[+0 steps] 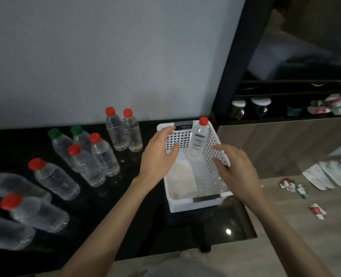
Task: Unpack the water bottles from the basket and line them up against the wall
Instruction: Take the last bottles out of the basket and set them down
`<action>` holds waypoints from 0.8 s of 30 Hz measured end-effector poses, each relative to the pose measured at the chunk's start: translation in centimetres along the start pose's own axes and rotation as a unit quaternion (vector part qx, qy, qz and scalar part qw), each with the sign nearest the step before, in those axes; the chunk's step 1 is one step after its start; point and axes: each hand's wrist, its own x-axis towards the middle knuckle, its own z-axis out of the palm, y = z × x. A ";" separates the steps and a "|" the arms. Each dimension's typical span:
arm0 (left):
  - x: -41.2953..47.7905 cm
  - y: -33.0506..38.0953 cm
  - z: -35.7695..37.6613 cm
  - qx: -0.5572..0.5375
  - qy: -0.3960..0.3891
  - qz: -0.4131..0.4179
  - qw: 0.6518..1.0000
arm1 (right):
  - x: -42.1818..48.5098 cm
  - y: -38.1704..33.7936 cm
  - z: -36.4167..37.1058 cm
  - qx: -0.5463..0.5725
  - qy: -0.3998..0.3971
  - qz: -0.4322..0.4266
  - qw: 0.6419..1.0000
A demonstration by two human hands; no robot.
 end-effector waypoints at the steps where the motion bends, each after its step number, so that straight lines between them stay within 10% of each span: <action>1: 0.9 0.2 1.5 -0.001 -0.010 -0.008 1.000 | 0.0 1.1 -0.2 -0.007 -0.014 0.001 1.000; 13: 8.5 -1.0 11.2 0.015 -0.098 -0.082 0.992 | 1.9 7.0 1.4 -0.050 -0.185 -0.008 0.981; 24: 11.9 -2.7 16.4 -0.032 -0.117 -0.137 0.983 | 3.7 9.7 4.2 0.117 -0.100 0.078 0.985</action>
